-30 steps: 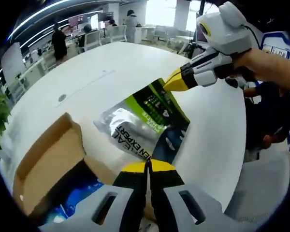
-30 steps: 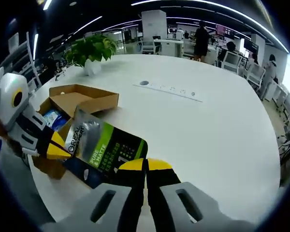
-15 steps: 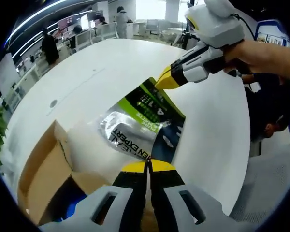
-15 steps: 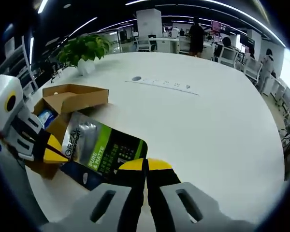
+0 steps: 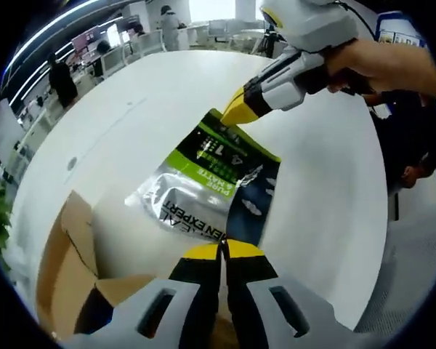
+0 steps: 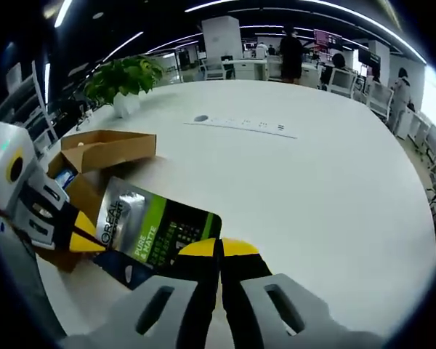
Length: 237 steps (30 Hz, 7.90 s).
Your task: Operate the shoe box by opening the lid, removing the specified soft item, and placing it in the target area until the item is outside and the box remains undamaged.
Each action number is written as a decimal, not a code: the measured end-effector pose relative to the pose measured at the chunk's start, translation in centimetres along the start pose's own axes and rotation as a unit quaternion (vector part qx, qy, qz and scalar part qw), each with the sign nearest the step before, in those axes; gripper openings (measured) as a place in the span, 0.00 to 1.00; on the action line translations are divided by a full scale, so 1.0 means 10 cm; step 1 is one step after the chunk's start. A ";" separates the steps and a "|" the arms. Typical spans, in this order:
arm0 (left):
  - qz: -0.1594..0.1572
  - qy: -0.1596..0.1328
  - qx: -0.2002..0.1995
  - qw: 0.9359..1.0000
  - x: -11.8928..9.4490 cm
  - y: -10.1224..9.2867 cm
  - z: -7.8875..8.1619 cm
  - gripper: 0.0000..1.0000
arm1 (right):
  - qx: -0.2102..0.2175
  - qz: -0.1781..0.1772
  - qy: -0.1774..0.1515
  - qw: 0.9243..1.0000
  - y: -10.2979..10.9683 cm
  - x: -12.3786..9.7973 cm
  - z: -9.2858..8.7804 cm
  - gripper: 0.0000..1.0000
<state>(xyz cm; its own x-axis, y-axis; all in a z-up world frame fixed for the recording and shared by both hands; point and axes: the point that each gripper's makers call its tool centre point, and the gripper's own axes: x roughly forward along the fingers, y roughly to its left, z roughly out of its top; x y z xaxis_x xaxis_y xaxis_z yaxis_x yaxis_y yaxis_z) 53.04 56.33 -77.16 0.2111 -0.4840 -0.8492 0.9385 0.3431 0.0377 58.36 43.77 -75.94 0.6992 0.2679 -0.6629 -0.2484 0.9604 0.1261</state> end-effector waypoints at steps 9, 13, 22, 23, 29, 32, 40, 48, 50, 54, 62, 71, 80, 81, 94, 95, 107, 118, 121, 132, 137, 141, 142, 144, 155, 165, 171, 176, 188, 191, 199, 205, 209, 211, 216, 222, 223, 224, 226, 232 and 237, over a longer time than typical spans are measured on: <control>0.026 0.032 0.057 0.998 0.08 0.07 -0.12 0.00 | 0.005 0.002 0.002 1.000 0.07 0.10 -0.03 0.00; 0.047 0.046 0.107 0.992 0.08 0.11 -0.15 0.00 | 0.017 -0.007 0.005 1.000 0.09 0.15 -0.06 0.00; 0.056 0.026 0.120 0.991 0.02 0.11 -0.11 0.01 | 0.056 -0.048 0.013 0.997 -0.02 0.17 -0.18 0.00; 0.058 0.022 0.117 0.991 0.00 0.12 -0.10 0.00 | 0.061 -0.051 0.012 0.997 -0.03 0.16 -0.18 0.00; 0.050 -0.028 0.062 0.996 -0.14 0.11 0.03 0.01 | 0.088 -0.064 0.014 0.994 -0.02 0.14 -0.24 0.00; 0.048 -0.043 0.040 0.997 -0.22 0.12 0.06 0.02 | 0.088 -0.063 0.014 0.994 0.03 0.16 -0.24 0.00; 0.047 -0.080 -0.013 0.996 -0.48 0.18 0.09 0.07 | 0.077 -0.061 0.021 0.995 0.03 0.17 -0.23 0.00; 0.051 -0.106 -0.060 0.991 -0.70 0.27 0.05 0.12 | 0.064 -0.057 0.015 0.996 0.04 0.10 -0.20 0.03; 0.054 -0.110 -0.067 0.990 -0.75 0.28 0.02 0.13 | 0.064 -0.052 0.011 0.997 0.07 0.08 -0.17 0.06; 0.061 -0.116 -0.076 0.989 -0.85 0.31 -0.05 0.14 | 0.050 -0.051 0.004 0.997 0.11 0.02 -0.10 0.08; 0.076 -0.124 -0.086 0.986 -1.07 0.42 -0.18 0.18 | 0.048 -0.037 -0.019 0.998 0.27 -0.12 0.06 0.14; 0.087 -0.134 -0.112 0.981 -1.28 0.51 -0.34 0.23 | 0.046 -0.017 -0.038 0.998 0.58 -0.34 0.22 0.18; 0.100 -0.141 -0.140 0.975 -1.50 0.62 -0.58 0.25 | 0.026 0.023 -0.050 0.998 1.07 -0.50 0.33 0.22; 0.103 -0.141 -0.141 0.974 -1.53 0.64 -0.61 0.25 | 0.022 0.026 -0.051 0.998 1.11 -0.51 0.35 0.22; 0.140 -0.156 -0.180 0.961 -1.87 0.89 -0.98 0.28 | -0.004 0.064 -0.060 0.996 1.61 -0.54 0.49 0.23; 0.141 -0.156 -0.182 0.960 -1.89 0.90 -1.01 0.28 | -0.005 0.065 -0.059 0.996 1.64 -0.54 0.49 0.23; 0.174 -0.138 -0.201 0.954 -2.08 1.04 -1.46 0.29 | -0.016 0.108 -0.055 0.992 2.15 -0.44 0.53 0.23; 0.198 -0.124 -0.240 0.942 -2.21 1.15 -1.89 0.29 | -0.036 0.138 -0.044 0.989 2.48 -0.28 0.51 0.26; 0.203 -0.121 -0.247 0.940 -2.25 1.19 -1.97 0.29 | -0.041 0.145 -0.039 0.988 2.56 -0.23 0.51 0.25; 0.231 -0.102 -0.269 0.929 -2.39 1.28 -2.33 0.29 | -0.060 0.169 -0.016 0.984 2.83 -0.02 0.43 0.25; 0.245 -0.090 -0.275 0.925 -2.43 1.28 -2.48 0.28 | -0.065 0.181 -0.009 0.981 2.93 0.05 0.42 0.25; 0.247 -0.089 -0.292 0.920 -2.42 1.28 -2.58 0.27 | -0.071 0.187 -0.002 0.980 2.99 0.13 0.41 0.25; 0.246 -0.088 -0.297 0.918 -2.42 1.28 -2.61 0.26 | -0.071 0.189 0.000 0.979 3.01 0.15 0.41 0.25; 0.244 -0.090 -0.308 0.915 -2.41 1.29 -2.65 0.24 | -0.072 0.193 0.003 0.979 3.04 0.19 0.40 0.25; 0.229 -0.086 -0.333 0.911 -2.30 1.24 -2.76 0.03 | -0.091 0.214 0.018 0.972 3.27 0.44 0.35 0.25; 0.221 -0.089 -0.336 0.911 -2.28 1.25 -2.77 0.03 | -0.108 0.204 0.046 0.972 3.31 0.63 0.26 0.21; 0.220 -0.091 -0.337 0.911 -2.28 1.25 -2.77 0.03 | -0.106 0.206 0.060 0.971 3.38 0.69 0.21 0.18; 0.221 -0.095 -0.341 0.909 -2.28 1.25 -2.77 0.03 | -0.108 0.203 0.073 0.971 3.45 0.75 0.18 0.13; 0.228 -0.087 -0.329 0.912 -2.27 1.24 -2.76 0.03 | -0.128 0.180 0.071 0.973 3.41 0.72 0.22 0.01; 0.229 -0.085 -0.328 0.912 -2.28 1.24 -2.76 0.03 | -0.126 0.180 0.069 0.973 3.41 0.69 0.24 0.00; 0.231 -0.084 -0.328 0.912 -2.28 1.24 -2.75 0.03 | -0.128 0.181 0.059 0.973 3.42 0.61 0.30 0.00; 0.231 -0.082 -0.327 0.913 -2.28 1.23 -2.75 0.03 | -0.131 0.175 0.056 0.974 3.33 0.55 0.32 0.00; 0.232 -0.080 -0.325 0.913 -2.28 1.23 -2.75 0.03 | -0.125 0.172 0.054 0.976 3.29 0.50 0.35 0.00; 0.232 -0.080 -0.324 0.914 -2.28 1.23 -2.76 0.03 | -0.128 0.170 0.052 0.976 3.28 0.47 0.36 0.00; 0.232 -0.074 -0.319 0.916 -2.28 1.22 -2.76 0.03 | -0.132 0.164 0.050 0.976 3.22 0.42 0.36 0.00; 0.230 -0.067 -0.311 0.920 -2.28 1.22 -2.75 0.03 | -0.127 0.155 0.049 0.978 3.12 0.36 0.37 0.00; 0.229 -0.066 -0.311 0.920 -2.28 1.22 -2.75 0.03 | -0.126 0.155 0.049 0.979 3.11 0.35 0.36 0.00; 0.228 -0.066 -0.312 0.920 -2.28 1.22 -2.76 0.03 | -0.125 0.154 0.050 0.979 3.10 0.35 0.36 0.00; 0.227 -0.064 -0.311 0.921 -2.29 1.22 -2.76 0.03 | -0.123 0.152 0.050 0.979 3.09 0.33 0.35 0.00; 0.224 -0.055 -0.306 0.924 -2.29 1.21 -2.76 0.03 | -0.121 0.149 0.050 0.980 3.06 0.31 0.31 0.00; 0.224 -0.046 -0.298 0.927 -2.30 1.23 -2.74 0.04 | -0.123 0.144 0.054 0.980 3.01 0.32 0.27 0.00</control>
<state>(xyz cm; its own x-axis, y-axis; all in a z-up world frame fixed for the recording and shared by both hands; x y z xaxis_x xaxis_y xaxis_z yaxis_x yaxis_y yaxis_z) 52.20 93.73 -71.63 0.5917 -0.2432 -0.7686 0.4388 0.8969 0.0540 54.93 73.75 -72.29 0.5036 0.5030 -0.7024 -0.5887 0.7949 0.1471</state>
